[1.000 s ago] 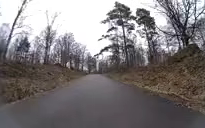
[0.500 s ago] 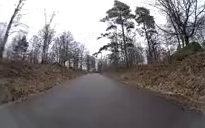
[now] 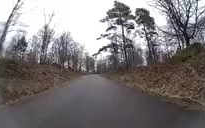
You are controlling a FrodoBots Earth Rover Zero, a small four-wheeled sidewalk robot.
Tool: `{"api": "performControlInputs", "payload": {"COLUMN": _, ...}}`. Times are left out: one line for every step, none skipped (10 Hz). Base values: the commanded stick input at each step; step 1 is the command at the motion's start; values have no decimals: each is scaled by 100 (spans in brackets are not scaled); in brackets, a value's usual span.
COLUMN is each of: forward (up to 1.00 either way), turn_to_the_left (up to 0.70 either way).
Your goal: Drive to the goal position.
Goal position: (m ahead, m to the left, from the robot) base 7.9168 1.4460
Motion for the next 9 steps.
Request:
{"api": "performControlInputs", "payload": {"forward": 100, "turn_to_the_left": 0}}
{"api": "performControlInputs", "payload": {"forward": 100, "turn_to_the_left": 0}}
{"api": "performControlInputs", "payload": {"forward": 100, "turn_to_the_left": 0}}
{"api": "performControlInputs", "payload": {"forward": 100, "turn_to_the_left": 0}}
{"api": "performControlInputs", "payload": {"forward": 100, "turn_to_the_left": 0}}
{"api": "performControlInputs", "payload": {"forward": 100, "turn_to_the_left": 0}}
{"api": "performControlInputs", "payload": {"forward": 100, "turn_to_the_left": 14}}
{"api": "performControlInputs", "payload": {"forward": 100, "turn_to_the_left": 40}}
{"api": "performControlInputs", "payload": {"forward": 100, "turn_to_the_left": 40}}
